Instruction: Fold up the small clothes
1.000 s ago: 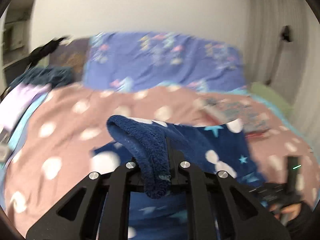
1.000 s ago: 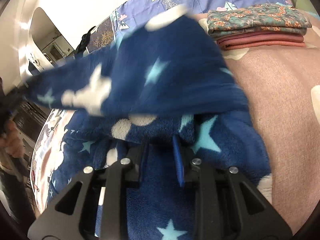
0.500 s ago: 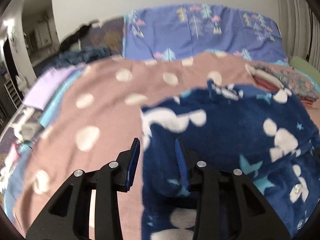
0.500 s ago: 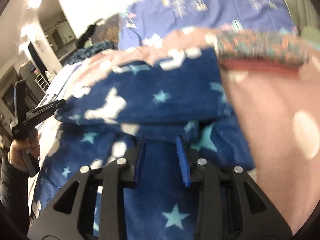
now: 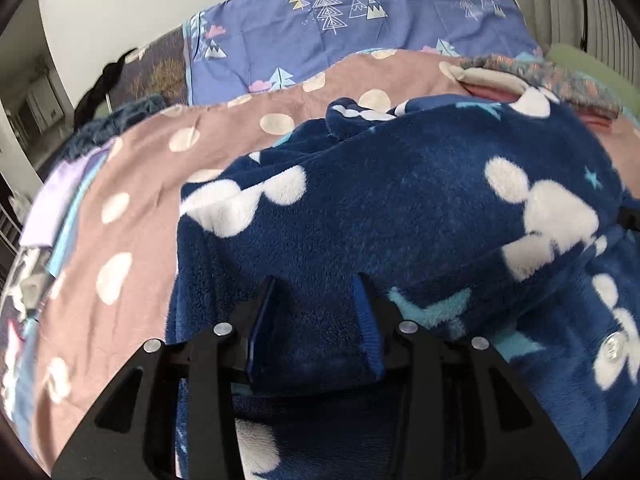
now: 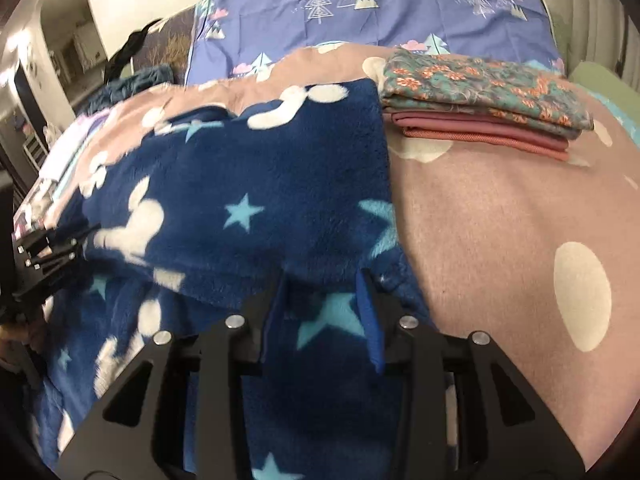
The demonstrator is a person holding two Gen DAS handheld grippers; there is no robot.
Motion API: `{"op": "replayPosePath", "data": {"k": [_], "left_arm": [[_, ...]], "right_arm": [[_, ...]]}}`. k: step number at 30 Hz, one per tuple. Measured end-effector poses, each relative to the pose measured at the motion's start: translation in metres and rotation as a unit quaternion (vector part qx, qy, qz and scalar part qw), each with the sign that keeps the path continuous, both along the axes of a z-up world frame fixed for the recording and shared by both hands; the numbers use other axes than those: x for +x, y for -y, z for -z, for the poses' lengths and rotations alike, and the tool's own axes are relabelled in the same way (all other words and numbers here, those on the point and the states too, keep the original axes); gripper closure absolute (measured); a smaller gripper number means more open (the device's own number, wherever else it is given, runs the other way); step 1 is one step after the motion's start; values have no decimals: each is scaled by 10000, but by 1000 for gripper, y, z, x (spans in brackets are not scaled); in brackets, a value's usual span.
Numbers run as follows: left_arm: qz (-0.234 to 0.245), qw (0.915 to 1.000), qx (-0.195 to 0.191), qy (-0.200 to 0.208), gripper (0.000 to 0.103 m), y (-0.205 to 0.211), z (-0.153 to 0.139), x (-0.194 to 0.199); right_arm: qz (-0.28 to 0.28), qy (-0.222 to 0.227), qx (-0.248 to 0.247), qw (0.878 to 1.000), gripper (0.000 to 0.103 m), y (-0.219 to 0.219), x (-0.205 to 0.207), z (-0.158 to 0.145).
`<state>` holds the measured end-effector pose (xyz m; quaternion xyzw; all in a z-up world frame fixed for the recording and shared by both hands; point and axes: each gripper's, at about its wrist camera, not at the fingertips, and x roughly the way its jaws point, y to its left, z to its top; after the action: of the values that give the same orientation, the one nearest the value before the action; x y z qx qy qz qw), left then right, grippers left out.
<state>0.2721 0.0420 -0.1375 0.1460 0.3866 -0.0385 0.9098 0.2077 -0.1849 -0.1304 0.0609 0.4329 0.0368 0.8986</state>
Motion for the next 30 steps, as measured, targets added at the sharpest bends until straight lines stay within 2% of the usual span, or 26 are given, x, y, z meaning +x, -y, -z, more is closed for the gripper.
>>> {"op": "replayPosePath", "data": {"k": [1, 3, 4, 5, 6, 7, 8, 10, 12, 13, 14, 16, 18, 20, 21, 23, 25, 27, 29, 30], "left_arm": [[-30, 10000, -55, -41, 62, -2, -4, 1], [56, 9970, -759, -107, 62, -10, -28, 4], [105, 9930, -1174, -7, 60, -14, -45, 10], [83, 9910, -1331, 99, 53, -16, -58, 13], [57, 9895, -1430, 213, 47, -15, -69, 21], [41, 9882, -1489, 349, 27, -12, -80, 36], [59, 9883, -1476, 368, 16, -7, -82, 49], [-45, 9901, -1394, 172, 16, 1, -76, 80], [-264, 9852, -1644, -405, 16, 3, -57, 115], [-376, 9774, -1931, -773, 20, 2, -43, 134], [-448, 9717, -2108, -967, 33, 2, -35, 142], [-618, 9596, -2361, -1403, 50, 1, -12, 161], [-630, 9566, -2468, -1413, 56, 3, -5, 166], [-505, 9553, -2581, -1347, 89, 6, -9, 166], [-515, 9580, -2530, -1249, 92, 8, -12, 164], [-466, 9687, -2249, -936, 94, 11, -26, 157], [-478, 9759, -2040, -612, 94, 7, -38, 148], [-486, 9852, -1583, -435, 94, 3, -39, 143], [-510, 9884, -1138, -862, 91, 6, -13, 150], [-497, 9905, -892, -923, 90, 12, 0, 151]], "right_arm": [[-27, -30, 33, 10000, 67, 1, -2, -3], [-99, -74, 284, 9995, 66, 5, -1, -15], [-159, 27, 469, 9988, 66, 7, 3, -27], [-155, 173, 558, 9982, 66, 9, 11, -41], [-114, 270, 567, 9980, 66, 8, 21, -54], [-101, 318, 572, 9978, 62, 7, 30, -62], [-156, 323, 628, 9974, 58, 3, 44, -70], [-283, 119, 815, 9962, 58, -1, 81, -73], [-147, -121, 819, 9965, 58, -3, 116, -63], [-77, -313, 813, 9962, 59, -7, 139, -53], [-70, -411, 883, 9952, 59, -7, 150, -49], [-101, -748, 1123, 9908, 59, -10, 173, -34], [-45, -1001, 946, 9905, 55, -14, 187, -23], [16, -1053, 842, 9909, 50, -15, 191, -18], [53, -1187, 979, 9881, 50, -16, 202, -8], [-104, -1239, 1425, 9820, 94, -19, 200, -4], [-132, -774, 1053, 9913, 94, -23, 187, -19], [-75, -669, 421, 9968, 95, -27, 183, -18], [-19, -932, 48, 9956, 98, -33, 185, 4], [-62, -798, -111, 9967, 98, -36, 183, 5]]}}
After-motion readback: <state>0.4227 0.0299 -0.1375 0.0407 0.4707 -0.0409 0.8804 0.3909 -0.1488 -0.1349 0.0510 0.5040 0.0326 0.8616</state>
